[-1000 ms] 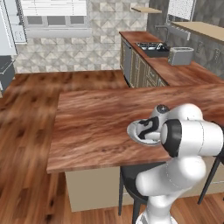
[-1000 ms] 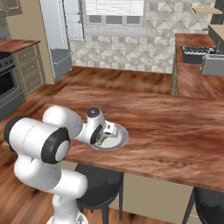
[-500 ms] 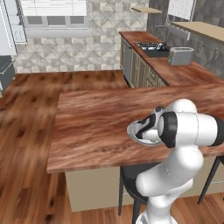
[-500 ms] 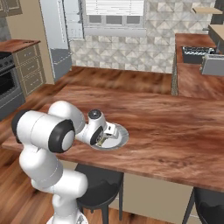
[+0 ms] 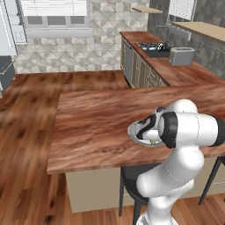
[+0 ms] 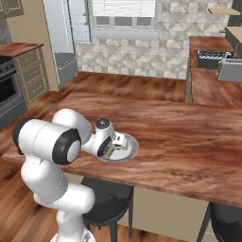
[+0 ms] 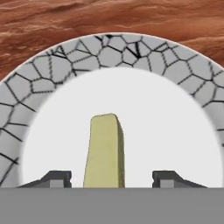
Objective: Retrieve the butter from the fridge and place it on a plate on the dining table. Then retrieve the butter knife by the fridge and place it near the plate.
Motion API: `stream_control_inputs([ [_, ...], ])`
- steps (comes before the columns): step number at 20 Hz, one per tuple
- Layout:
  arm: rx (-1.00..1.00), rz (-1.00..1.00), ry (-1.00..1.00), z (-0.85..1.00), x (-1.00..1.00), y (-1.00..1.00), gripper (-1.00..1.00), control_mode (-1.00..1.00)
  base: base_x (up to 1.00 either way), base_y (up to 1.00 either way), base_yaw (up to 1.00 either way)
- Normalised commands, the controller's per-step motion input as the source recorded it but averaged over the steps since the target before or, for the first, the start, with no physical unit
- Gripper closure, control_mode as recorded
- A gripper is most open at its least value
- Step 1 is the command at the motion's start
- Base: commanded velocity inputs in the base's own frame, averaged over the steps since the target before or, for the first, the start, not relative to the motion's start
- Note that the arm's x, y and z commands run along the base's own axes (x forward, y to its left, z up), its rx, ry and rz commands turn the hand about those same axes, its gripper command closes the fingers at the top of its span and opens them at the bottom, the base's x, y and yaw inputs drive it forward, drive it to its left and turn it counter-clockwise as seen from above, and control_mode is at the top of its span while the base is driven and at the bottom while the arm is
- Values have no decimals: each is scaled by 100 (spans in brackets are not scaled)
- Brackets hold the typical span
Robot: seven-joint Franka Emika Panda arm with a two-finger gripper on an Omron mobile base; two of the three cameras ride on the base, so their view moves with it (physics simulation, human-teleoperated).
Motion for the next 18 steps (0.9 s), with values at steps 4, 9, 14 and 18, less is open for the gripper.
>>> stream_control_inputs([
  [4,0,0,0,0,0,0,-100,-100,0,0,0],
  [9,-2,0,0,13,-2,0,-100,-100,0,0,0],
  [14,-2,0,5,72,-3,1,-100,-100,0,0,0],
  [18,0,0,19,82,-23,0,-100,-100,0,0,0],
])
